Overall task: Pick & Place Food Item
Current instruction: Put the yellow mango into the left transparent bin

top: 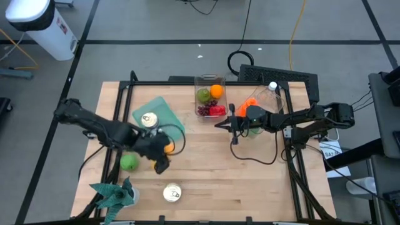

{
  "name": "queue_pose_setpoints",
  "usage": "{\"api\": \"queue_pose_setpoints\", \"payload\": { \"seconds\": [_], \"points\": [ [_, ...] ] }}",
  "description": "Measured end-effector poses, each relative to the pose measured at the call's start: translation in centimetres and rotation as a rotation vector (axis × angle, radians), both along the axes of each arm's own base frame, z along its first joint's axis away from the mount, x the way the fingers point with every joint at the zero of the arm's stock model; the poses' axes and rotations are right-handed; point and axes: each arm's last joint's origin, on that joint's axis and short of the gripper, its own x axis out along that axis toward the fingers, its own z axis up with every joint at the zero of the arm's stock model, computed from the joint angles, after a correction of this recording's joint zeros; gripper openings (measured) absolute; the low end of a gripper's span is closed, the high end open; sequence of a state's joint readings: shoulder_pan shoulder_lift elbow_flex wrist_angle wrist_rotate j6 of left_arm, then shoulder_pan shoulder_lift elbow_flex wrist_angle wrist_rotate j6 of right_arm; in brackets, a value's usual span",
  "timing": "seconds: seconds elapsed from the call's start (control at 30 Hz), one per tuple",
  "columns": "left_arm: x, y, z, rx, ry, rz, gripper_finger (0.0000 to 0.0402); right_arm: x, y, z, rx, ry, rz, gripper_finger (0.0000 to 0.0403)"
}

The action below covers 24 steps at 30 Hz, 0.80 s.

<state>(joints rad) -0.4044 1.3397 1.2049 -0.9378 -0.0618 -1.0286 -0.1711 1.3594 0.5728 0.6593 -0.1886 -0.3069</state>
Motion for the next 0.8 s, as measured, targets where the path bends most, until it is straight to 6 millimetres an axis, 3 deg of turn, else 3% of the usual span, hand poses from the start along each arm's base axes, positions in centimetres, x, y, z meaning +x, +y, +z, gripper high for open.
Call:
{"api": "queue_pose_setpoints", "payload": {
  "seconds": [0.1, 0.23, 0.4, 0.8],
  "points": [
    [0.5, 1.0, 3.2, 0.181, -0.163, -0.11, 0.0237, 0.1, 0.1, 0.2, -0.003, -0.022, 0.004, 0.0],
    [0.2, 1.8, 5.8, 0.361, -0.304, -0.338, 0.0237, 0.0, 0.6, 0.6, 0.036, -0.039, 0.014, 0.0],
    [-1.2, 2.8, 7.4, 0.401, -0.436, -0.639, 0.0232, 0.0, 1.3, 1.0, 0.069, -0.056, 0.034, 0.0],
    [-4.8, 5.3, 11.0, 0.54, -0.783, -0.976, 0.0232, 0.1, 2.3, 1.1, 0.097, -0.068, 0.065, 0.0]
  ]
}}
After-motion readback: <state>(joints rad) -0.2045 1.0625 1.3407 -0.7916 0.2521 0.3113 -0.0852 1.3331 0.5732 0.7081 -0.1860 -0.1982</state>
